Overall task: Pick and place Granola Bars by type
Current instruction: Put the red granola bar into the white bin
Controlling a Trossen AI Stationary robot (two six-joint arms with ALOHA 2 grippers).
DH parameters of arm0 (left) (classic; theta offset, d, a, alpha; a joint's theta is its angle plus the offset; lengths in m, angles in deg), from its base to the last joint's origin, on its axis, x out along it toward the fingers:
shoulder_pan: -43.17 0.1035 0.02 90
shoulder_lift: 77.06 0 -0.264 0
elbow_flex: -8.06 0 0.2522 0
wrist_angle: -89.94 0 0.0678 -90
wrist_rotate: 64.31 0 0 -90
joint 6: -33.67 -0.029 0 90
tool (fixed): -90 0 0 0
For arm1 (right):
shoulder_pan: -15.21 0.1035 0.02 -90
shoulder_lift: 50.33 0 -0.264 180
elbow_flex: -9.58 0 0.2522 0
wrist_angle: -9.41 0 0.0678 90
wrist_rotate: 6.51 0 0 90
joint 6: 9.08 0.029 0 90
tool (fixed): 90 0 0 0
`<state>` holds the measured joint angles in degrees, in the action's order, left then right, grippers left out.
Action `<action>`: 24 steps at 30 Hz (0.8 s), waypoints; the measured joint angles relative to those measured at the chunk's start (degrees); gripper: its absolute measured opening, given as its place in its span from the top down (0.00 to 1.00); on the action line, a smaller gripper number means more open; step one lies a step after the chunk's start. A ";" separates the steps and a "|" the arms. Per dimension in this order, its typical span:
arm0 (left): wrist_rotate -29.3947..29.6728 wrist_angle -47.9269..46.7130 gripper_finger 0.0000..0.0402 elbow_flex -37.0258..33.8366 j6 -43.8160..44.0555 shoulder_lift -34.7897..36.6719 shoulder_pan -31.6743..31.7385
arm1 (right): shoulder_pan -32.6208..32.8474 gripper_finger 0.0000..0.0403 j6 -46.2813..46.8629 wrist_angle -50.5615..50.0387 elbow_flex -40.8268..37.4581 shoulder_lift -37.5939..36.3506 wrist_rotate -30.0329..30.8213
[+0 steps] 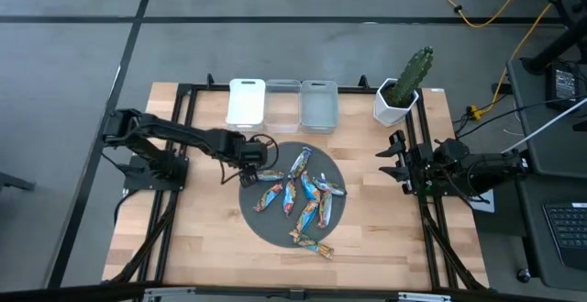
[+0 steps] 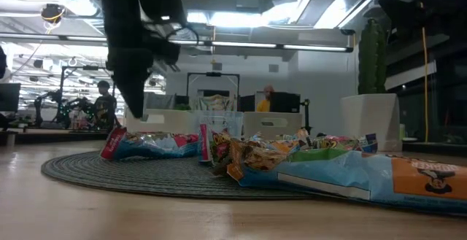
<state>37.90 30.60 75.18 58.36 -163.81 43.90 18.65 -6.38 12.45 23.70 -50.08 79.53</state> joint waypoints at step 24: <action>-7.48 9.12 0.37 -0.15 -6.26 -10.92 1.23 | 0.00 0.53 5.95 -1.84 0.01 -0.02 5.88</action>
<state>30.42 39.71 75.03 52.10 -174.73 45.14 18.65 -0.43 10.61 23.70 -50.10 85.40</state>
